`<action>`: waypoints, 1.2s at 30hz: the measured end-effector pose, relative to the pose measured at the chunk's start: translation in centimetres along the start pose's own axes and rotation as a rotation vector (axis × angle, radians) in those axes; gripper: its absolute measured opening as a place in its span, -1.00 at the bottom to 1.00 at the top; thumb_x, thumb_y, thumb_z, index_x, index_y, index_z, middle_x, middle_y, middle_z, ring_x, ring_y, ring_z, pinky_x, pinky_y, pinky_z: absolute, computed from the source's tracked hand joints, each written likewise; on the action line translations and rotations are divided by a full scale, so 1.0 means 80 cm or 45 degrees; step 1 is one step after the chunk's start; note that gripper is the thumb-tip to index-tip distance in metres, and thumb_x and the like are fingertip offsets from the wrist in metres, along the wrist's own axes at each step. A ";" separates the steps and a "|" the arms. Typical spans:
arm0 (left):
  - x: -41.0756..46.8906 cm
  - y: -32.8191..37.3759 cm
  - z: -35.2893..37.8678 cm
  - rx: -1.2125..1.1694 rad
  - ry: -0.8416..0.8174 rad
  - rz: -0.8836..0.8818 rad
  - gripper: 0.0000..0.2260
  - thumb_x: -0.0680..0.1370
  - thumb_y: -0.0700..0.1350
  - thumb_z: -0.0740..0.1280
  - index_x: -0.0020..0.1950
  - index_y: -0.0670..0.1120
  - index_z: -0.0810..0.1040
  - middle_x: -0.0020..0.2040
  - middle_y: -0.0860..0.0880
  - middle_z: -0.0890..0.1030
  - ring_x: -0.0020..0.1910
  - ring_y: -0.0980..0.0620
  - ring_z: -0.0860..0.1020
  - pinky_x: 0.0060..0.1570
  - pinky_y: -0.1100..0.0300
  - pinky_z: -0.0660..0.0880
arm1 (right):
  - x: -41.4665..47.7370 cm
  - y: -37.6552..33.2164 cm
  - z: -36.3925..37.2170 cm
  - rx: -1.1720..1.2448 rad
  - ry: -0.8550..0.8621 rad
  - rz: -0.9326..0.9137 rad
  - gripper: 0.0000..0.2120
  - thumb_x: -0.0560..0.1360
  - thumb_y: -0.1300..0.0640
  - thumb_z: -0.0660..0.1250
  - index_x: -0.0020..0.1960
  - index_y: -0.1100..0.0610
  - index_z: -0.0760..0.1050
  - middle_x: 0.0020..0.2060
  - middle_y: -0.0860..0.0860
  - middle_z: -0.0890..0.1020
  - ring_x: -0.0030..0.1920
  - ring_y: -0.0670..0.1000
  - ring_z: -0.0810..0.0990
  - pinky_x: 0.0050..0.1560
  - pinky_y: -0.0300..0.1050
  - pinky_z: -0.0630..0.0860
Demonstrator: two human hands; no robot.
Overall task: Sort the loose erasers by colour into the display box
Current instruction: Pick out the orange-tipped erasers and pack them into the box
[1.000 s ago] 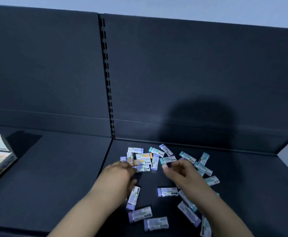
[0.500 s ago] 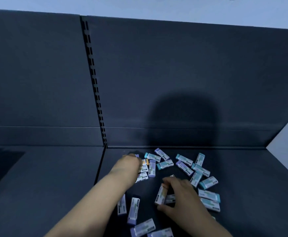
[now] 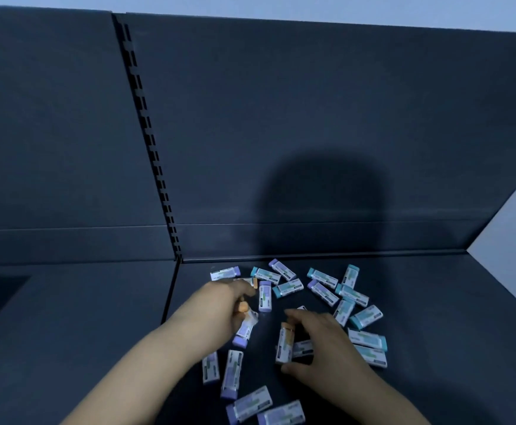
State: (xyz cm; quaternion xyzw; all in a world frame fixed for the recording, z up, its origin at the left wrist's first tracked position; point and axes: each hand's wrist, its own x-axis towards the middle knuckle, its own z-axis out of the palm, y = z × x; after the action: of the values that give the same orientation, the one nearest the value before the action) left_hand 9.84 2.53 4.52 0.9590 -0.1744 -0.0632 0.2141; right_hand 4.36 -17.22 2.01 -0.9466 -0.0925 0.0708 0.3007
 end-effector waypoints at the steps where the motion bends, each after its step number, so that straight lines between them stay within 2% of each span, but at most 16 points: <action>1: -0.006 0.001 -0.004 -0.068 -0.017 0.017 -0.67 0.53 -0.16 0.31 0.27 0.07 0.48 -0.02 0.13 0.52 -0.06 0.13 0.52 -0.04 0.39 0.44 | 0.000 0.001 0.000 0.019 -0.011 -0.001 -0.27 0.35 -0.07 0.44 0.41 -0.16 0.14 0.04 -0.27 0.25 0.26 -0.15 0.28 0.21 -0.34 0.22; 3: -0.014 0.003 -0.007 -0.185 -0.088 0.031 -0.70 0.52 -0.16 0.34 0.24 0.06 0.49 -0.05 0.14 0.54 -0.10 0.17 0.52 -0.10 0.49 0.39 | -0.001 0.003 0.001 0.065 -0.035 -0.002 -0.27 0.35 -0.05 0.45 0.40 -0.19 0.15 0.04 -0.27 0.26 0.25 -0.17 0.30 0.23 -0.33 0.23; 6: -0.016 0.006 0.004 -0.224 -0.230 0.011 -0.72 0.54 -0.13 0.33 0.23 0.06 0.47 -0.04 0.12 0.55 -0.05 0.13 0.54 -0.03 0.37 0.43 | -0.002 0.006 0.002 0.110 -0.060 -0.015 -0.31 0.36 -0.02 0.45 0.37 -0.22 0.17 0.03 -0.34 0.26 0.25 -0.18 0.31 0.27 -0.29 0.25; 8: -0.015 0.010 0.021 -0.116 -0.245 -0.014 -0.74 0.56 -0.10 0.29 0.25 0.07 0.46 0.03 0.06 0.55 0.00 0.09 0.52 -0.03 0.36 0.39 | -0.004 0.007 0.002 0.119 -0.072 -0.028 -0.33 0.37 0.00 0.44 0.36 -0.23 0.18 -0.01 -0.41 0.22 0.26 -0.18 0.32 0.30 -0.25 0.25; 11: -0.018 0.014 0.036 0.087 -0.135 -0.005 -0.74 0.58 -0.09 0.25 0.27 0.06 0.45 0.18 0.02 0.45 0.16 0.03 0.45 0.08 0.31 0.36 | -0.005 0.008 0.002 0.111 -0.078 -0.042 -0.33 0.37 0.00 0.44 0.35 -0.26 0.18 0.02 -0.36 0.25 0.27 -0.16 0.30 0.33 -0.20 0.24; 15: -0.029 0.015 0.028 0.269 -0.173 0.094 -0.55 0.54 0.02 0.30 0.42 0.08 0.33 0.34 0.11 0.30 0.31 0.08 0.31 0.27 0.23 0.30 | -0.006 0.012 0.002 0.098 -0.099 -0.055 -0.31 0.39 -0.03 0.42 0.40 -0.22 0.14 0.14 -0.26 0.27 0.33 -0.15 0.24 0.36 -0.20 0.19; 17: -0.029 0.018 0.026 0.446 -0.250 0.107 -0.45 0.49 0.06 0.35 0.45 0.08 0.27 0.36 0.10 0.29 0.36 0.05 0.25 0.32 0.15 0.26 | -0.004 0.013 0.002 0.063 -0.117 -0.068 -0.28 0.40 -0.05 0.41 0.44 -0.16 0.10 0.27 -0.19 0.28 0.38 -0.12 0.19 0.40 -0.18 0.15; 19: -0.026 0.023 0.029 0.557 -0.299 0.085 -0.43 0.46 0.05 0.38 0.43 0.07 0.29 0.34 0.06 0.32 0.35 0.01 0.25 0.31 0.12 0.26 | 0.001 0.014 0.002 -0.014 -0.126 -0.093 -0.25 0.40 -0.08 0.40 0.46 -0.11 0.08 0.37 -0.16 0.25 0.40 -0.11 0.14 0.41 -0.17 0.12; 22: -0.024 0.030 0.037 0.603 -0.325 0.046 -0.45 0.45 0.03 0.38 0.41 0.04 0.30 0.30 0.01 0.34 0.33 -0.03 0.26 0.28 0.11 0.25 | 0.006 0.020 0.000 -0.018 -0.097 -0.117 -0.26 0.41 -0.08 0.39 0.47 -0.10 0.08 0.37 -0.16 0.26 0.38 -0.11 0.15 0.38 -0.21 0.12; 24: -0.025 0.031 0.040 0.608 -0.305 0.034 -0.44 0.46 0.06 0.37 0.42 0.03 0.29 0.31 0.01 0.33 0.33 -0.03 0.25 0.29 0.10 0.23 | 0.004 0.023 -0.007 0.083 -0.101 -0.133 -0.28 0.41 -0.05 0.41 0.44 -0.17 0.10 0.30 -0.25 0.28 0.36 -0.15 0.18 0.32 -0.31 0.15; 27: -0.030 0.032 0.040 0.566 -0.254 0.028 -0.43 0.45 0.10 0.35 0.42 0.05 0.27 0.32 0.03 0.31 0.34 0.00 0.23 0.31 0.12 0.22 | 0.000 0.024 -0.021 0.435 -0.107 -0.126 -0.33 0.40 0.06 0.44 0.35 -0.28 0.16 0.21 -0.37 0.30 0.18 -0.36 0.32 0.05 -0.59 0.22; 29: -0.035 0.034 0.040 0.495 -0.188 0.031 -0.41 0.43 0.14 0.35 0.41 0.08 0.27 0.30 0.07 0.30 0.34 0.05 0.23 0.31 0.18 0.20 | -0.001 0.025 -0.030 0.625 -0.133 -0.122 -0.38 0.40 0.04 0.44 0.31 -0.31 0.22 0.17 -0.34 0.38 0.11 -0.45 0.34 -0.02 -0.58 0.27; 30: -0.040 0.035 0.039 0.440 -0.132 0.031 -0.41 0.41 0.16 0.35 0.40 0.10 0.27 0.29 0.09 0.30 0.33 0.08 0.24 0.31 0.22 0.20 | -0.001 0.024 -0.033 0.675 -0.156 -0.127 -0.39 0.37 -0.05 0.44 0.29 -0.36 0.23 0.13 -0.33 0.41 0.10 -0.46 0.35 -0.01 -0.53 0.27; 32: -0.049 0.036 0.036 0.297 0.017 0.044 -0.42 0.37 0.19 0.34 0.35 0.13 0.30 0.26 0.15 0.31 0.29 0.15 0.26 0.29 0.29 0.21 | 0.000 0.023 -0.034 0.729 -0.184 -0.155 -0.39 0.24 -0.22 0.38 0.24 -0.44 0.26 0.11 -0.34 0.44 0.13 -0.42 0.37 0.02 -0.46 0.28; 34: -0.060 0.036 0.031 0.129 0.170 0.064 -0.45 0.32 0.20 0.34 0.28 0.15 0.34 0.22 0.21 0.34 0.25 0.21 0.30 0.25 0.33 0.24 | 0.002 0.019 -0.028 0.734 -0.201 -0.174 -0.39 0.15 -0.26 0.35 0.19 -0.44 0.32 0.11 -0.33 0.45 0.16 -0.37 0.39 0.05 -0.40 0.31; 36: -0.069 0.032 0.025 0.027 0.246 0.063 -0.48 0.30 0.20 0.33 0.23 0.15 0.36 0.18 0.26 0.38 0.20 0.26 0.32 0.22 0.33 0.28 | 0.004 0.012 -0.020 0.673 -0.203 -0.204 -0.39 0.12 -0.25 0.37 0.17 -0.41 0.35 0.10 -0.35 0.43 0.15 -0.34 0.40 0.02 -0.50 0.30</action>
State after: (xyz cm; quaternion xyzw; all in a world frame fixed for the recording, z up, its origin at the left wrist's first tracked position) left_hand 3.55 1.55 4.12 0.9582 -0.1774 0.0369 0.2212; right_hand 5.14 -18.84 2.72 -0.8165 -0.1687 0.1428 0.5334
